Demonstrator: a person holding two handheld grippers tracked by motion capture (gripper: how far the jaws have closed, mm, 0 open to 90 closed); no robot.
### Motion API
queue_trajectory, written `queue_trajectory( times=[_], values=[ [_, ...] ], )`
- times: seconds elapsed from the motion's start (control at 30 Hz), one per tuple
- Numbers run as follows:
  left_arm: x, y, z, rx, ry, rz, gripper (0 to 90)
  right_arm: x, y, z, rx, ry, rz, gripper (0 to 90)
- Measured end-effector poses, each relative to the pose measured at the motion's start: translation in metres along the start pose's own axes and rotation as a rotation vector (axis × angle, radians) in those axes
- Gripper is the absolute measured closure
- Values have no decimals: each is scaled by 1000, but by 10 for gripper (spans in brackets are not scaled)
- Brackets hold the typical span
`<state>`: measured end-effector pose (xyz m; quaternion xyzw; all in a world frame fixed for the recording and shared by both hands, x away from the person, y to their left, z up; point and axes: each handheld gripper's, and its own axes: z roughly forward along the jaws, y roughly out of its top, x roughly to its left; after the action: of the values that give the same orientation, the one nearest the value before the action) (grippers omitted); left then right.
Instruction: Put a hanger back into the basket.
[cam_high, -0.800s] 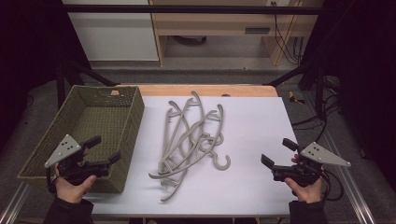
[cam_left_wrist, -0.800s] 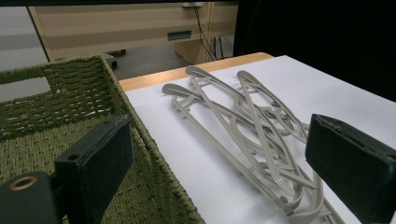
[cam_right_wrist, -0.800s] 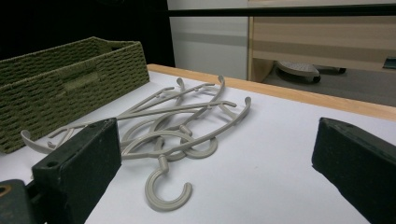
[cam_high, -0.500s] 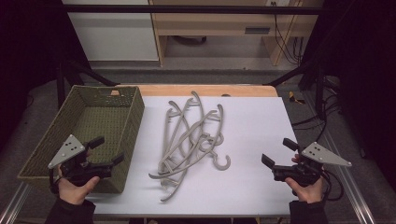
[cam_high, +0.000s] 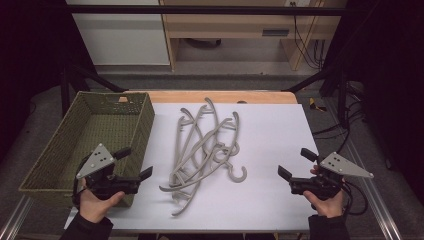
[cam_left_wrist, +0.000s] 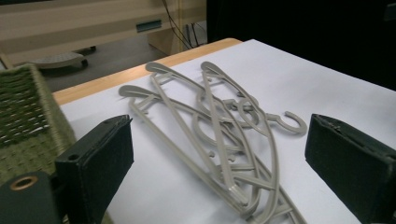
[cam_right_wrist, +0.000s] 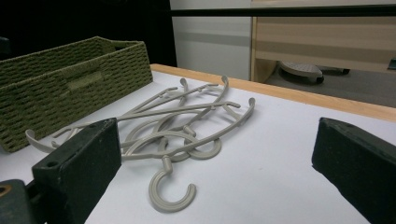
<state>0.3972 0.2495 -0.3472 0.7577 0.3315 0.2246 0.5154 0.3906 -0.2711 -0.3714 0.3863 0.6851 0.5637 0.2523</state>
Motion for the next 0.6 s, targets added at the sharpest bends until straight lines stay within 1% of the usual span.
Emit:
queue_trajectory(
  times=[0.03, 0.07, 0.13, 0.23, 0.33, 0.47, 0.5, 0.6],
  values=[
    [0, 0, 0, 0, 0, 0, 74, 0, 0, 0, 0, 0, 0, 17],
    [-4, 2, 6, 10, -8, 7, 74, 0, 0, 0, 0, 0, -1, 17],
    [-7, 4, 11, 21, -15, 14, 74, 1, 1, -1, -9, 2, 1, 17],
    [-13, 7, 19, 53, -30, 35, 73, 0, 2, -2, -9, 0, 1, 17],
    [-18, 9, 27, 81, -51, 46, 74, 0, 2, -2, -12, -1, 1, 17],
    [-23, 11, 40, 126, -69, 60, 75, 1, 2, -1, -6, 2, 0, 17],
    [-25, 12, 45, 146, -79, 66, 75, 1, 2, -1, -5, 0, 0, 17],
    [-31, 15, 58, 181, -97, 88, 76, 1, 3, -2, -10, 0, 1, 17]
  ],
)
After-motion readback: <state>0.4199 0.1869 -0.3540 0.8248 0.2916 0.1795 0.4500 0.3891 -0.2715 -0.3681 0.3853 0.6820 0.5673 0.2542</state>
